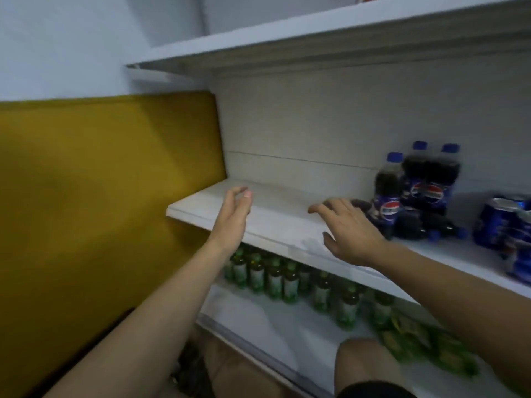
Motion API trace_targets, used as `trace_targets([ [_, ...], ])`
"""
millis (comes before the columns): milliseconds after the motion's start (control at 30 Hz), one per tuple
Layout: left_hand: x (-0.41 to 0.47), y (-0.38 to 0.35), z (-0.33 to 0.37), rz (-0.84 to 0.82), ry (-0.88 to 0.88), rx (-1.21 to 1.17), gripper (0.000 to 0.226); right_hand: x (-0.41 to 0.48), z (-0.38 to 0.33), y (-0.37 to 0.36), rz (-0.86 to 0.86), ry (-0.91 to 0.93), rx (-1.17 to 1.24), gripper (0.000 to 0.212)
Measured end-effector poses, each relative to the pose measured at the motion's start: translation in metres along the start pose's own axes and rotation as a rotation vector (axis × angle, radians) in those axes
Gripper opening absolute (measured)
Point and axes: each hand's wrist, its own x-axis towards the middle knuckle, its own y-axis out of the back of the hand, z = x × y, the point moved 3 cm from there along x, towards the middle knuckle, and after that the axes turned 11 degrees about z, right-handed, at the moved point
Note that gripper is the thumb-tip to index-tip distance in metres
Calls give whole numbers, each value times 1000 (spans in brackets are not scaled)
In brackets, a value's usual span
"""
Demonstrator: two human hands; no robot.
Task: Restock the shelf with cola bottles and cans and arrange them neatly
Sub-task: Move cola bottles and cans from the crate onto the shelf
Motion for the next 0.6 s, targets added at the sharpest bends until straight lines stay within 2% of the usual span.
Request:
trace_targets([
  [167,-45,168,-2,381,39,20,39,62,-172,-30,-45,317,195,58],
  [333,-93,272,-39,681,129,-55,41,68,-315,-86,-137,601,338,58],
  [467,-126,327,-106,834,214,-73,45,56,-383,-166,-287,735,397,57],
  [600,-149,364,-192,830,474,-116,51,45,-408,-263,-451,721,410,59],
])
